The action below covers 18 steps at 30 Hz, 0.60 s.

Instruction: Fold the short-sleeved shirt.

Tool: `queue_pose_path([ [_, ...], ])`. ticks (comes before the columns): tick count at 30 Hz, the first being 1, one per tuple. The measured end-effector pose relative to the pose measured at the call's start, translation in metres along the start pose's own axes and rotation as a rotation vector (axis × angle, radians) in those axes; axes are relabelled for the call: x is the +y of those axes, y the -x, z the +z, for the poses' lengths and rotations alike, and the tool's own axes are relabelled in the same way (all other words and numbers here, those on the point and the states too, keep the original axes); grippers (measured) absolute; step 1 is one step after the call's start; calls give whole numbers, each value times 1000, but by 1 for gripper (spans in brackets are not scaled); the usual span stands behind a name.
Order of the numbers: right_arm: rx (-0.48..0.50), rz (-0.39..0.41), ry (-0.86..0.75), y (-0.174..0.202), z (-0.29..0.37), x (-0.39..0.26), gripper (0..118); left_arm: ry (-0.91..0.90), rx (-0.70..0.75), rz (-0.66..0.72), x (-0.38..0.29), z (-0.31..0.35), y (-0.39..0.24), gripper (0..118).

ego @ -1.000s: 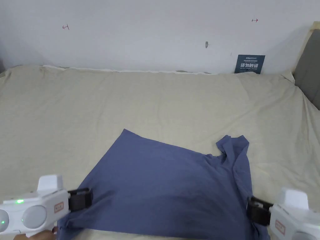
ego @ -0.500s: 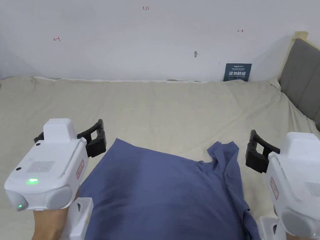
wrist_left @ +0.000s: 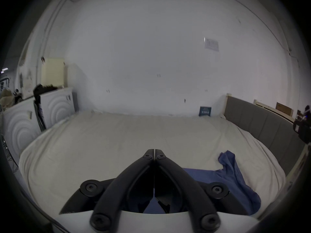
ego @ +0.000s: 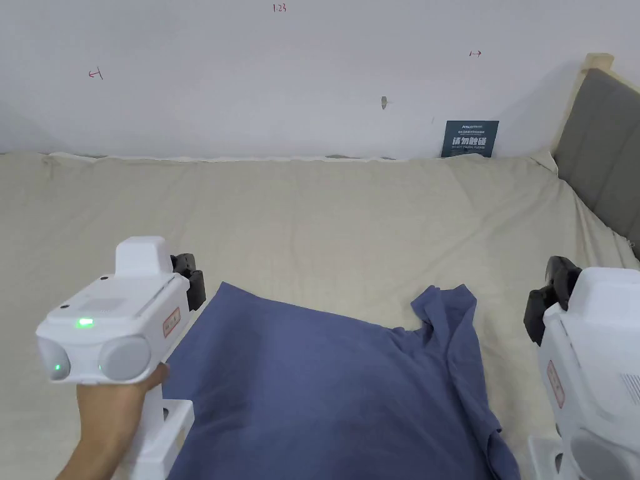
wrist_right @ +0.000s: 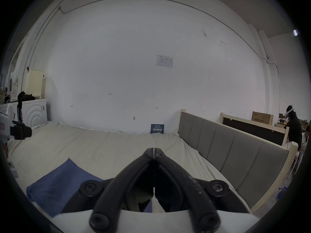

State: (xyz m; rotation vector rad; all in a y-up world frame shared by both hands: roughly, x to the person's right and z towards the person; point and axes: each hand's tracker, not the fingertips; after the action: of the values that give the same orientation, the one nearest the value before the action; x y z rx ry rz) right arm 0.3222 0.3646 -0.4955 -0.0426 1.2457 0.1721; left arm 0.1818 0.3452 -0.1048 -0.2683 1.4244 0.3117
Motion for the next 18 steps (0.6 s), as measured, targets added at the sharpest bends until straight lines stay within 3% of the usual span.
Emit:
queue_pose_path([
  [8,-18,-3,80,-1,-63,-17,2,324,-41,69,7,-164,29,0],
  [10,-23,2,98,2,-79,-23,2,393,-40,54,1,-203,35,7],
  [11,-28,7,110,2,-88,-26,2,405,-25,38,-3,-222,37,18],
  [13,-37,12,128,3,-104,-32,2,460,-17,-11,-13,-254,40,71],
  [14,-42,12,139,5,-112,-36,2,475,-6,-26,-18,-269,41,90],
  [15,-45,13,149,5,-119,-40,2,511,-13,-36,-23,-283,42,101],
  [18,-59,11,185,5,-139,-54,2,595,2,-43,-43,-316,44,104],
])
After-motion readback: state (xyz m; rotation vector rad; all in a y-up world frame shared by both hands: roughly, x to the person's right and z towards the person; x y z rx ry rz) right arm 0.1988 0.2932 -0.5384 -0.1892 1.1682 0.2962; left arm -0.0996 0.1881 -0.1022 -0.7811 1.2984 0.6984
